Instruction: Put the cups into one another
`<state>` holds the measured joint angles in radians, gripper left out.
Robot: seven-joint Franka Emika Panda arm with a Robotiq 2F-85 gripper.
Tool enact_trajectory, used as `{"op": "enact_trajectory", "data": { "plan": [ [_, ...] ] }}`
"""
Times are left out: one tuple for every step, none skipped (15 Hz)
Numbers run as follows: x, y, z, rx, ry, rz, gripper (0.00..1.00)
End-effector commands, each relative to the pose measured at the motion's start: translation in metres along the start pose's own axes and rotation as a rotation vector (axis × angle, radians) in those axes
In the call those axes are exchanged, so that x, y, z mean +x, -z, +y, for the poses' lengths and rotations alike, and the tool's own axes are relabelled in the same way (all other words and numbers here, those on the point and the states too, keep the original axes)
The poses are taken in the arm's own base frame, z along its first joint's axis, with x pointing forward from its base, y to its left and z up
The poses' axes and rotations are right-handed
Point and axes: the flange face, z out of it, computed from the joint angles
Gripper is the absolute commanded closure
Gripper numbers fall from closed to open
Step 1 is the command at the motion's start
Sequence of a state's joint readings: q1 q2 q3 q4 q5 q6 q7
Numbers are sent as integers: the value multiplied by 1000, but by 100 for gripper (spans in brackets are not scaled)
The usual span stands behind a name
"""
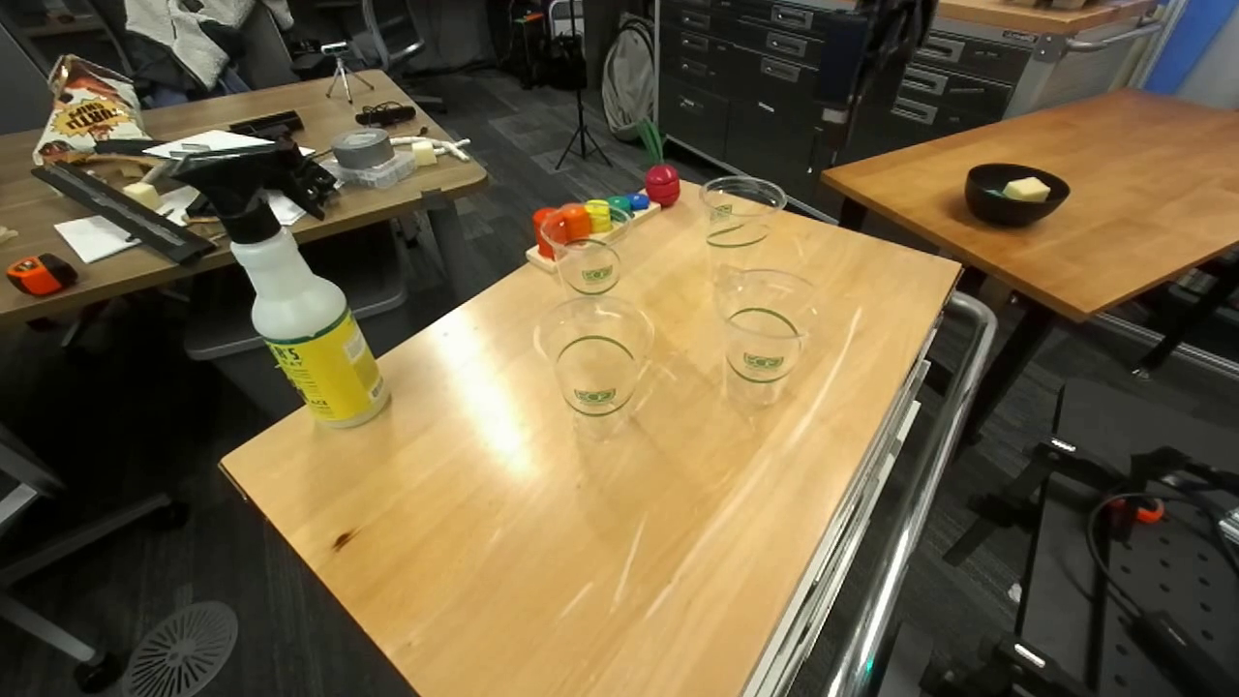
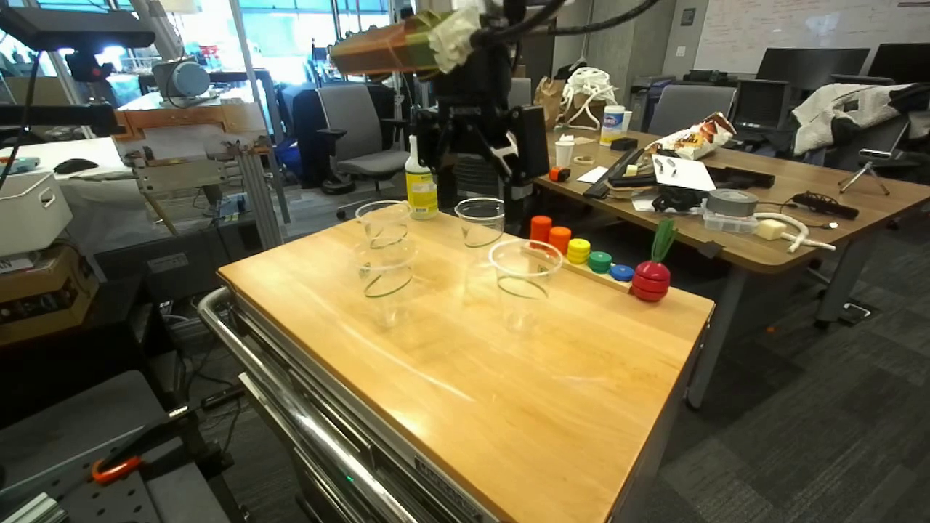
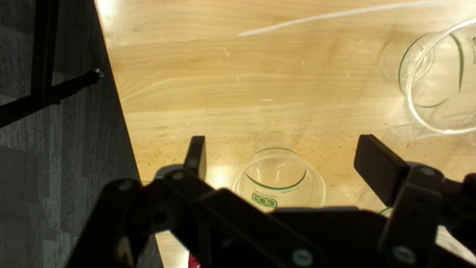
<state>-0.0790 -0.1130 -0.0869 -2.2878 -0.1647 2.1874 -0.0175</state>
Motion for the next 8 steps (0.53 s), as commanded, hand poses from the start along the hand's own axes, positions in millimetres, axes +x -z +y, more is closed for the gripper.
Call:
{"op": "enact_trajectory", "data": {
  "plan": [
    [53, -15, 1, 5, -72, 3, 0],
    [63, -20, 3, -1, -88, 3, 0],
    [71, -25, 6, -4, -106, -5, 0],
    [78, -29, 9, -3, -120, -13, 0],
    [83, -36, 14, 0, -134, -26, 0],
    [88, -40, 18, -2, -147, -29, 0],
    [93, -46, 23, -4, -160, -29, 0],
    [97, -52, 27, -3, -171, -33, 0]
  ]
}}
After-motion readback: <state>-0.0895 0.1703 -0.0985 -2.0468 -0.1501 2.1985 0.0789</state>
